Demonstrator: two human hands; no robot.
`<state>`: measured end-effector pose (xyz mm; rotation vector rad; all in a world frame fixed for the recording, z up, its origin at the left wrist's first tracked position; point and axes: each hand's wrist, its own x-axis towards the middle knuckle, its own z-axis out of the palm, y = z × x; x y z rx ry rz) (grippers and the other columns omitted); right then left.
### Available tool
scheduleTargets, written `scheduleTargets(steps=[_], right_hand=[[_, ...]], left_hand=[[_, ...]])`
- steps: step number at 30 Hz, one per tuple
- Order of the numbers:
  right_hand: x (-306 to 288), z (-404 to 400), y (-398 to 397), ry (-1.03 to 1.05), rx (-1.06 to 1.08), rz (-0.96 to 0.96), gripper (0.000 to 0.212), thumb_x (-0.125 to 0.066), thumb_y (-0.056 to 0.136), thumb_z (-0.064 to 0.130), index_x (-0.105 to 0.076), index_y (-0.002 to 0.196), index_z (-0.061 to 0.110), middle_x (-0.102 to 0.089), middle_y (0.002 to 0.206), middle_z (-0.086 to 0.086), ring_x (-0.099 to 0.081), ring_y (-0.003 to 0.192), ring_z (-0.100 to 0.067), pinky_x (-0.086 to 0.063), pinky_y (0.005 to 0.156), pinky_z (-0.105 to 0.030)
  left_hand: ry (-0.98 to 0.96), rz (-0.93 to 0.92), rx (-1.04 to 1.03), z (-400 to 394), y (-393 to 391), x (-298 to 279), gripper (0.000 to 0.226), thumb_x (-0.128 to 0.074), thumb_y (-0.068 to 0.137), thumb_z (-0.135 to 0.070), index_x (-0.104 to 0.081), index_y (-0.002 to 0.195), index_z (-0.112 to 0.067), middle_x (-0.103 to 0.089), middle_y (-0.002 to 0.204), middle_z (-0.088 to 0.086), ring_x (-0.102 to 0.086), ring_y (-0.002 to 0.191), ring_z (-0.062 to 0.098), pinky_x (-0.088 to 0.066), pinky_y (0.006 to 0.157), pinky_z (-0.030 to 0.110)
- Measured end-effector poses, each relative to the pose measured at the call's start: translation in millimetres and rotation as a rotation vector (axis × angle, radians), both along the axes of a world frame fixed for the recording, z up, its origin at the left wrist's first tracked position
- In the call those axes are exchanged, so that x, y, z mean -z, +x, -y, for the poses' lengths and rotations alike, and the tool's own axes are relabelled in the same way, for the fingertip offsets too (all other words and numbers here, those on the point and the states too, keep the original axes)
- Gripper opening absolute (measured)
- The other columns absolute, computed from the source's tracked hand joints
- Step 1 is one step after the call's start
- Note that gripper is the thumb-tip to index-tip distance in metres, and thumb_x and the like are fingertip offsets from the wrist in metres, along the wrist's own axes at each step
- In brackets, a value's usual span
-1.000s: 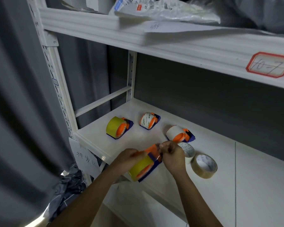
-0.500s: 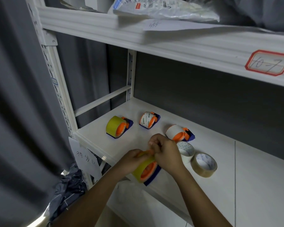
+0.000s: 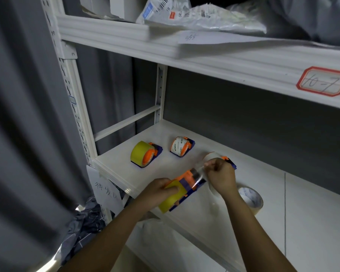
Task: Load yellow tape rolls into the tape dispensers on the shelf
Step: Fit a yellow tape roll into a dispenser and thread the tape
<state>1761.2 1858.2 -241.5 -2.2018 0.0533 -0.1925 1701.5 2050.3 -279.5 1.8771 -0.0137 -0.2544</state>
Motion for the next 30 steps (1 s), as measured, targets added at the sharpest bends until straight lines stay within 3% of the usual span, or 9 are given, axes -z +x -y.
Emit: scheduleTargets(steps=[4, 7, 11, 16, 22, 26, 30], right_hand=[[-8.0, -6.2, -4.5, 0.082, -0.055, 0.025, 0.022, -0.05, 0.084, -0.009, -0.067, 0.085, 0.005, -0.065, 0.084, 0.0, -0.057, 0.078, -0.009, -0.045, 0.073, -0.017], [-10.8, -9.2, -8.4, 0.054, -0.059, 0.047, 0.019, -0.052, 0.087, -0.003, -0.066, 0.092, 0.008, -0.064, 0.087, 0.004, -0.058, 0.085, -0.011, -0.044, 0.077, -0.023], [-14.9, -24.1, -20.9, -0.041, -0.146, 0.194, 0.012, -0.055, 0.089, 0.004, -0.063, 0.086, 0.013, -0.059, 0.08, 0.005, -0.056, 0.078, -0.011, -0.041, 0.063, -0.017], [-23.2, -33.1, -27.6, -0.149, -0.225, 0.366, 0.007, -0.057, 0.09, 0.012, -0.062, 0.085, 0.012, -0.057, 0.082, 0.004, -0.054, 0.075, -0.013, -0.044, 0.064, -0.026], [-19.7, -9.9, -7.0, 0.101, -0.086, 0.159, 0.022, -0.053, 0.084, -0.005, -0.063, 0.08, 0.015, -0.062, 0.079, 0.004, -0.058, 0.079, -0.014, -0.046, 0.069, -0.018], [-3.9, -1.8, 1.4, 0.307, 0.097, 0.018, 0.017, -0.06, 0.085, 0.004, -0.067, 0.076, 0.017, -0.064, 0.078, 0.004, -0.063, 0.086, -0.021, -0.053, 0.087, -0.042], [3.4, 7.9, 3.2, 0.294, 0.152, -0.008, 0.02, -0.062, 0.085, 0.008, -0.067, 0.074, 0.024, -0.066, 0.079, 0.004, -0.063, 0.09, -0.024, -0.051, 0.09, -0.044]], left_hand=[[0.065, 0.026, -0.115, -0.5, 5.1, 2.2, 0.04, -0.055, 0.087, -0.047, -0.05, 0.069, -0.011, -0.049, 0.068, 0.009, -0.051, 0.067, 0.016, -0.039, 0.065, 0.028], [0.177, 0.093, -0.23, 4.0, 7.8, 9.1, 0.051, -0.054, 0.084, -0.056, -0.04, 0.054, -0.018, -0.04, 0.052, -0.002, -0.043, 0.052, 0.009, -0.034, 0.055, 0.022], [0.206, 0.078, -0.208, 11.1, 12.2, 14.6, 0.048, -0.053, 0.089, -0.041, -0.032, 0.051, -0.02, -0.033, 0.048, -0.006, -0.036, 0.049, 0.008, -0.027, 0.051, 0.023], [0.244, 0.09, -0.217, 17.6, 11.2, 11.2, 0.04, -0.047, 0.092, -0.037, -0.04, 0.059, -0.016, -0.045, 0.06, -0.001, -0.046, 0.059, 0.012, -0.035, 0.056, 0.026], [0.282, 0.202, -0.282, 12.6, 6.2, 9.7, 0.049, -0.048, 0.091, -0.049, -0.04, 0.055, -0.016, -0.045, 0.055, 0.0, -0.049, 0.059, 0.016, -0.039, 0.059, 0.027], [0.31, 0.277, -0.283, 10.0, 6.9, 6.3, 0.047, -0.051, 0.09, -0.044, -0.039, 0.055, -0.016, -0.043, 0.053, -0.001, -0.047, 0.056, 0.014, -0.042, 0.058, 0.029], [0.36, 0.342, -0.292, 9.7, 2.5, 9.7, 0.048, -0.052, 0.09, -0.043, -0.034, 0.051, -0.021, -0.039, 0.049, -0.003, -0.043, 0.051, 0.011, -0.038, 0.054, 0.026]])
